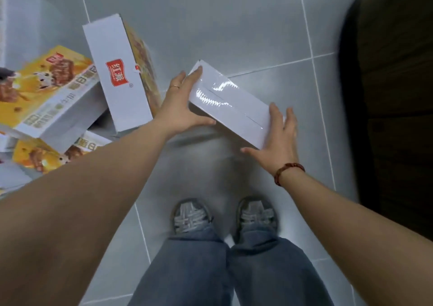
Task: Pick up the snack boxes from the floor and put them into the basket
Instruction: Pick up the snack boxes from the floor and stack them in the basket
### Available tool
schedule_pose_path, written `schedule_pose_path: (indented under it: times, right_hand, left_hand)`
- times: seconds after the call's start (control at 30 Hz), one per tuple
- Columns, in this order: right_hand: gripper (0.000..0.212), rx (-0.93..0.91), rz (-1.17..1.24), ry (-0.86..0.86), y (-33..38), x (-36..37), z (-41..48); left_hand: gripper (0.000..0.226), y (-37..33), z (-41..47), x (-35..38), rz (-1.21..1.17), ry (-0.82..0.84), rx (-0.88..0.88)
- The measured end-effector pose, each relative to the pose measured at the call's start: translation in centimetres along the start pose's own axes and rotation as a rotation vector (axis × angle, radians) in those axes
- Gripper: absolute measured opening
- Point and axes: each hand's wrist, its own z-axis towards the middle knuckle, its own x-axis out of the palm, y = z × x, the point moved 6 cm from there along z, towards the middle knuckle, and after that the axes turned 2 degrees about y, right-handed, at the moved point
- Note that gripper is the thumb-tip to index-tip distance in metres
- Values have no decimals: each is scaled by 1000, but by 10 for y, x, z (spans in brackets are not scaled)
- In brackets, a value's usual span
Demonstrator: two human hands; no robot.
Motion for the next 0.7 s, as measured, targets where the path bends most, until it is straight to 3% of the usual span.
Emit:
schedule_pose_path:
  times: [0.17,0.37,0.7]
  right_hand:
    - [92,-74,118,-109,-5,1,12]
    - [103,-108,138,7,27,-58,-1]
    - [83,-341,3,157,230,-223,-56]
  left_hand:
    - [110,3,10,6,-49,-27,23]
    - [98,-25,-15,-36,-27,-48,46]
    - [76,-128,-135,-232,-108,-304,-11]
